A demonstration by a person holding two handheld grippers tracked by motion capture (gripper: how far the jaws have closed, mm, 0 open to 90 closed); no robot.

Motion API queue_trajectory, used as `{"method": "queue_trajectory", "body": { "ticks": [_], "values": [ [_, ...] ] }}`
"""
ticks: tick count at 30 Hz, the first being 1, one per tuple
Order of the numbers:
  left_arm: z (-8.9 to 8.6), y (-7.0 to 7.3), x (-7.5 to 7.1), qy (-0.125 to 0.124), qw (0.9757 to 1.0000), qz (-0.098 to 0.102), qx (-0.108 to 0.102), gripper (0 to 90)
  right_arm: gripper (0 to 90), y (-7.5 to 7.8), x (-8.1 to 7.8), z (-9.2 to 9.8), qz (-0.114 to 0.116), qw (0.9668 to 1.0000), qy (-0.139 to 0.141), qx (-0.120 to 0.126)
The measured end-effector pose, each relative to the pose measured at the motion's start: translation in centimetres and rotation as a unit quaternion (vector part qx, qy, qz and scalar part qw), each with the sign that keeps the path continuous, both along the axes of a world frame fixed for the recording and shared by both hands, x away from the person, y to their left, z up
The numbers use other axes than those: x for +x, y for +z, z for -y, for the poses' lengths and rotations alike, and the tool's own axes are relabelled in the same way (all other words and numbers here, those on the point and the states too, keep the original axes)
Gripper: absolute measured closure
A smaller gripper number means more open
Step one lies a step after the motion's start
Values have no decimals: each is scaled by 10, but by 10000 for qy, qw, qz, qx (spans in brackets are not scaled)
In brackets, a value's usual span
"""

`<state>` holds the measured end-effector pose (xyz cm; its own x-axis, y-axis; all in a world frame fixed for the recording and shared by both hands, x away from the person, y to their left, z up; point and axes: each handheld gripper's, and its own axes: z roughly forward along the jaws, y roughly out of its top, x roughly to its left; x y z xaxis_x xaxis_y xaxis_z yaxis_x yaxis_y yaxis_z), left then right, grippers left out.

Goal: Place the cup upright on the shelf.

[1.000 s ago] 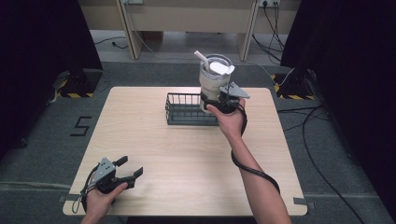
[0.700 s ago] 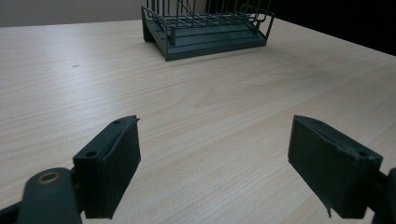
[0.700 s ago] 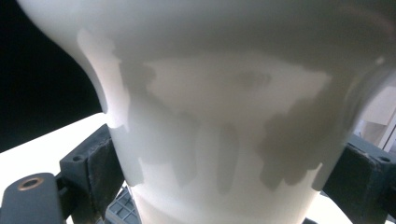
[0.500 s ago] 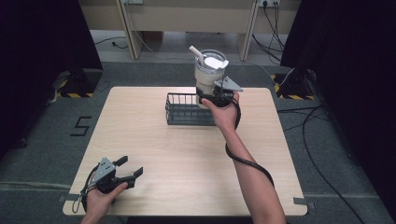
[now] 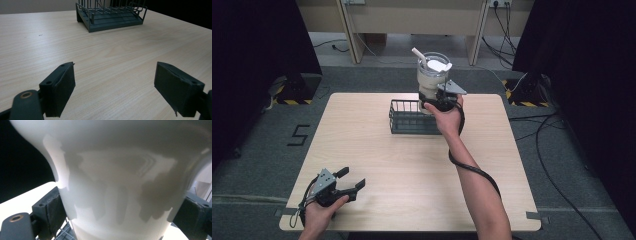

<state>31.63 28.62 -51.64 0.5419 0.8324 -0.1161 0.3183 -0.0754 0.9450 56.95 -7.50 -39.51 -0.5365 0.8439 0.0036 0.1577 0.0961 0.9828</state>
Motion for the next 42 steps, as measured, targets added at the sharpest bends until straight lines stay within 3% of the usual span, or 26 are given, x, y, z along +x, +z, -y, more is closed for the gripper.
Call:
{"method": "queue_trajectory", "body": {
  "ticks": [23,42],
  "values": [
    [0,0,0,-40,10000,17,0,164,110,-26,11,-17,-287,9996,-7,-38],
    [1,0,0,-55,10000,18,-1,164,109,-50,13,-19,-473,9987,-61,-181]
  ]
}}
